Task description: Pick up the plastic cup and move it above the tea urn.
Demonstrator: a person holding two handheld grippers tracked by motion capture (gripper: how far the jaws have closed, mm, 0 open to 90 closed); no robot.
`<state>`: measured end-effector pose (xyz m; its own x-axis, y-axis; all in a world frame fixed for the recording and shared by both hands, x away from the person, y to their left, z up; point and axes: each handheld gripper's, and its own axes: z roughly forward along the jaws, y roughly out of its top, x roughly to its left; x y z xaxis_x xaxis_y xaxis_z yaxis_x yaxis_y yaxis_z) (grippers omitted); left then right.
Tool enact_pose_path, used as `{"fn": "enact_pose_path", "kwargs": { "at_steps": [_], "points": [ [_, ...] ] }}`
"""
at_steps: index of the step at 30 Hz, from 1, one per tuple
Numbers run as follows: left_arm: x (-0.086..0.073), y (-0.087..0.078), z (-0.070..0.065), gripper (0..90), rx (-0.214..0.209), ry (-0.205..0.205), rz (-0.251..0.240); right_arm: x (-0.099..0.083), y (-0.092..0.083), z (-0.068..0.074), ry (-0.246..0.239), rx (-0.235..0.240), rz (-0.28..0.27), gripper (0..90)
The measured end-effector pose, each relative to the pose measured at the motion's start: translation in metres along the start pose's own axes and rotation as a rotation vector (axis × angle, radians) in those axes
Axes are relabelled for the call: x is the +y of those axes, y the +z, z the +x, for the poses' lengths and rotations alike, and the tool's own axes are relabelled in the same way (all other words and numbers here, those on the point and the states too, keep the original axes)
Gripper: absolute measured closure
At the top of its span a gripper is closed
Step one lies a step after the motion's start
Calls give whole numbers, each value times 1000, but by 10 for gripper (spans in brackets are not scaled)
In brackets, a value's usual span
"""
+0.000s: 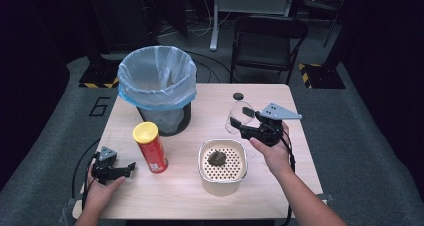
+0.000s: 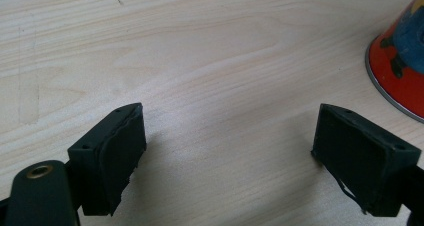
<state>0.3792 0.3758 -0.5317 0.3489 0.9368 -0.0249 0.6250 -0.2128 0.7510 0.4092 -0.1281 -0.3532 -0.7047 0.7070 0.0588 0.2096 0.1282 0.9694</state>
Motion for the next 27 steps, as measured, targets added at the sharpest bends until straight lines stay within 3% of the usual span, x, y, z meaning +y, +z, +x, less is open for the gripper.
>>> {"fn": "enact_pose_path", "kwargs": {
  "at_steps": [5, 11, 15, 16, 17, 18, 20, 27],
  "points": [
    [0, 0, 0, 133, 1, 0, 0, 7, -3, 5, -35, 0, 1, 381],
    [0, 0, 0, 131, 7, -5, -1, 35, 0, 12, -62, 17, -10, 381],
    [0, 0, 0, 128, 4, -5, 0, 66, 12, 17, -70, 24, -13, 381],
    [0, 0, 0, 127, 3, -2, 0, 81, 20, 19, -84, 19, -8, 380],
    [0, 0, 0, 128, 3, -2, 0, 81, 20, 19, -84, 19, -8, 380],
    [0, 0, 0, 128, 1, -1, 3, 96, 28, 20, -91, 23, -6, 380],
    [0, 0, -1, 128, -1, -1, 2, 108, 35, 21, -92, 28, -9, 380],
    [0, -1, 0, 126, 1, 11, 3, 128, 52, 27, -118, 19, -1, 378]
  ]
}}
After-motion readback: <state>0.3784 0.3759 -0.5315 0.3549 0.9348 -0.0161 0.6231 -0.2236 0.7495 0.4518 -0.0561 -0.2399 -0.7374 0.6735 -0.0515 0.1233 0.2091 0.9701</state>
